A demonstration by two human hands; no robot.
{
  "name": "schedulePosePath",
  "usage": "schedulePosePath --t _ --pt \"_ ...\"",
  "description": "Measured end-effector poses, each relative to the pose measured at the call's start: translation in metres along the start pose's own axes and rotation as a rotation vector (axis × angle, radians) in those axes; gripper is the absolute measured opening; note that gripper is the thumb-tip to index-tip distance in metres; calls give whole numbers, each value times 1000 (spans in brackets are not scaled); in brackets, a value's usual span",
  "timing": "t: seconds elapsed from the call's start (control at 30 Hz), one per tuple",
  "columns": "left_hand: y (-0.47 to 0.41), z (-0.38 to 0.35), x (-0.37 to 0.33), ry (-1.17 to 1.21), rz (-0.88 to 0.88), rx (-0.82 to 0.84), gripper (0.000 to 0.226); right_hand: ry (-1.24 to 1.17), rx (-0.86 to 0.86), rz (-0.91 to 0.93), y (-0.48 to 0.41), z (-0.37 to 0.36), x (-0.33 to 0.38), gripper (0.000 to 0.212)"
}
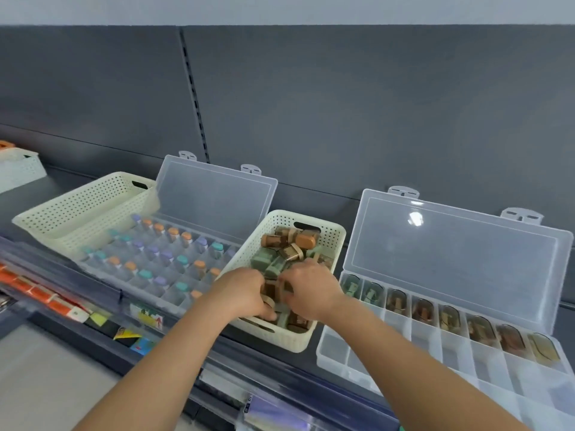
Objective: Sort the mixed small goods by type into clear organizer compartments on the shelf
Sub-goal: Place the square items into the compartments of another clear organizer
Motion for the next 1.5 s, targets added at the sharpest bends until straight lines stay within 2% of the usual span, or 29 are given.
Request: schedulePosePath --t 0.1,0.33,0.4,0.5,0.53,0.67,0.8,0.87,0.97,1.1,1.17,1.27,1.4,1.5 --pt "-1 2 7 74 -19 -28 54 -44 13 -8 -19 -2 7 22" --pt "2 16 31 274 -68 -130 61 -153 21 -109 -47 -11 8 21" --pt "2 17 33 338 -95 -145 56 -191 26 -132 -49 -11 6 28" --pt "3 19 33 390 -159 -202 53 -250 11 -143 -46 -5 -1 48" --pt "4 20 32 405 -191 -232 52 -286 -14 -150 -43 -2 -4 48" --pt "4 26 24 467 -286 -290 51 -335 -136 -172 -29 8 -11 23" --pt "-5 23 20 431 -285 -294 57 -227 33 -169 -21 -4 -8 17" --pt "-7 21 22 390 -242 -325 59 -197 84 -155 -20 -9 -6 25" --pt "-10 18 27 346 -221 -371 49 -160 96 -145 -25 -12 1 45" --pt "-9 17 33 357 -254 -399 48 -166 114 -137 -36 -20 15 51" --pt "-8 17 38 366 -255 -393 52 -151 135 -144 -40 -25 20 45" --pt "-5 18 43 402 -273 -372 55 -151 126 -166 -39 -26 24 26" --pt "-1 20 43 449 -277 -378 61 -264 49 -222 -29 -12 19 19" --pt "2 22 37 506 -267 -412 59 -424 -7 -210 -11 1 7 50"
Point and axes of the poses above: each hand's wrist, its own y-axis away from the middle knuckle, its own z-axis out of the back of the hand, x = y × z, the point moved 3 cm from there along -y, towards the middle knuckle, and after that the axes turned 11 degrees about x, right-handed, at the moved point
